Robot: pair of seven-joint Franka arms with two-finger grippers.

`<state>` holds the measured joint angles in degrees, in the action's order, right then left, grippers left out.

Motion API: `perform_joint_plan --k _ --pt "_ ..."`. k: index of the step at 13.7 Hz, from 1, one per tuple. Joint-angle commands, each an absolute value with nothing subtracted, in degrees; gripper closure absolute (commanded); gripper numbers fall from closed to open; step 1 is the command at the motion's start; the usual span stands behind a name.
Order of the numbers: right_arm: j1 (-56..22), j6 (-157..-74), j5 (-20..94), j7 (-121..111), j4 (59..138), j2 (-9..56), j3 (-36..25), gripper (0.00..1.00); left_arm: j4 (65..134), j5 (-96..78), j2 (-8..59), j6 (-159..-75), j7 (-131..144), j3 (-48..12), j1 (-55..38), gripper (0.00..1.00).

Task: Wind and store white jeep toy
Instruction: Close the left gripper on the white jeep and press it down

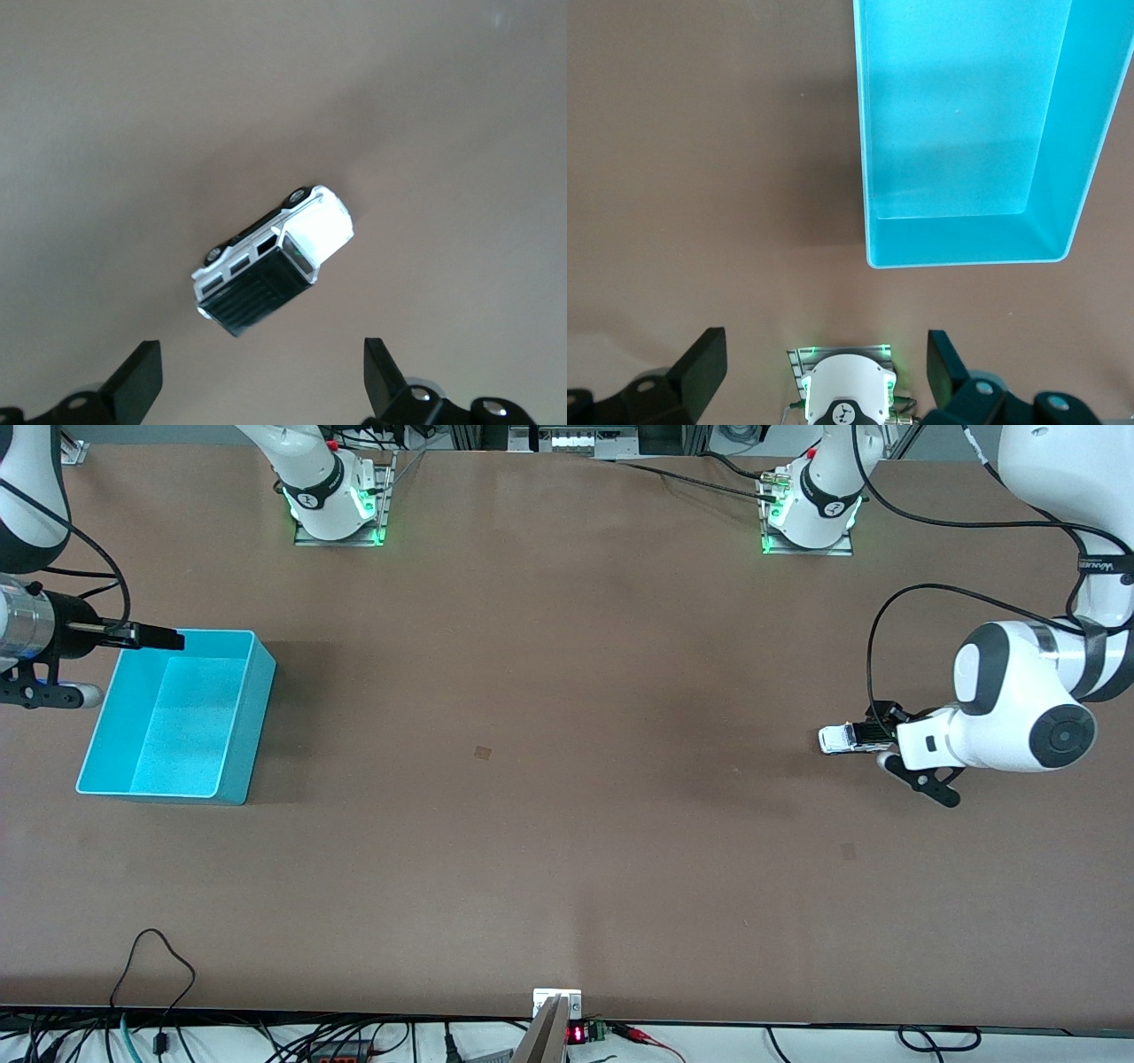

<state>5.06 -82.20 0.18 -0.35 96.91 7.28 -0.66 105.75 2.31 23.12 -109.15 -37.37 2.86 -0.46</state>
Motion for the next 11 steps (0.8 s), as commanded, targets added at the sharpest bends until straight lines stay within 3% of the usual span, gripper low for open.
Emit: perform_joint_plan --k 1,6,11 --pt "4.9 -82.4 0.4 0.6 101.1 3.8 -0.4 0.00 107.8 5.7 22.0 -112.4 -47.8 0.9 0.9 0.00" --pt "3.9 -89.3 0.4 5.2 115.7 -5.3 -0.1 0.00 112.3 5.9 21.7 -116.4 -64.7 -0.1 1.8 0.00" --pt "-3.3 -89.8 0.3 25.5 117.0 -6.1 -0.1 0.00 113.8 5.8 21.5 -121.5 -69.1 -0.3 2.0 0.00"
